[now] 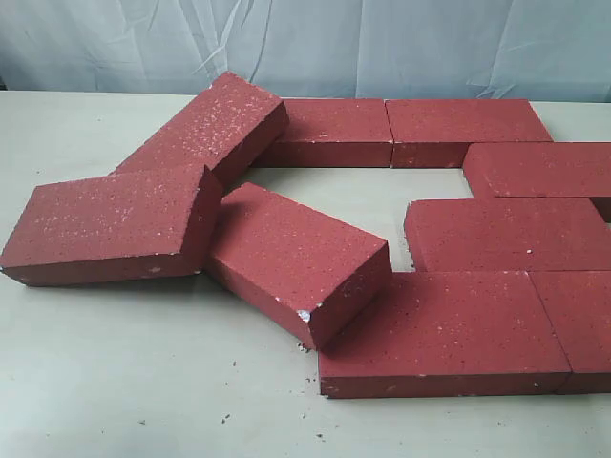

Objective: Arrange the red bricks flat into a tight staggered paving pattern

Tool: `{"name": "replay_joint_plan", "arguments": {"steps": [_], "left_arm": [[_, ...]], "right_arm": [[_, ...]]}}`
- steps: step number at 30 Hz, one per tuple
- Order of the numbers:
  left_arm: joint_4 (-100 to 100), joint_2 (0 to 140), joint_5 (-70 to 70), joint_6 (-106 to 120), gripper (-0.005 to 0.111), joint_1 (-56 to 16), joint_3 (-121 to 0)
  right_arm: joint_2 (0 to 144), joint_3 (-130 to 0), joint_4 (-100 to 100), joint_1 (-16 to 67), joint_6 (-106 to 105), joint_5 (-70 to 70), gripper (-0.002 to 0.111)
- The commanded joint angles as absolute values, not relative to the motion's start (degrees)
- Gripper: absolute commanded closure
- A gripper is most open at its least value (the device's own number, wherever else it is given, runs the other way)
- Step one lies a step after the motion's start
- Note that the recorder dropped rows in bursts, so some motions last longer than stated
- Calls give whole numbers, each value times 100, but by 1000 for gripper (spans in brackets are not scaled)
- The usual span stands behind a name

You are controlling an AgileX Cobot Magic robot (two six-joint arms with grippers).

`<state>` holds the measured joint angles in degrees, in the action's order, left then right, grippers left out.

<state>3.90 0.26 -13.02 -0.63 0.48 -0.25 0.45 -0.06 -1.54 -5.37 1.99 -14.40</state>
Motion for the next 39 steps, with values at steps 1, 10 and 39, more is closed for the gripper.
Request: {"name": "replay_joint_plan", "arguments": {"steps": [1,10,39], "left_arm": [[236,0,-667,-69,107,52,0],[-191,0,133,-137,107,52,0],[-499,2300,3573,-149,107,52,-1184]], "right_arm": [[0,0,-288,-517,150,-934,109],[0,0,1093,-517,160,644,109],[3365,-2743,-903,-517,801,1483,109]]}}
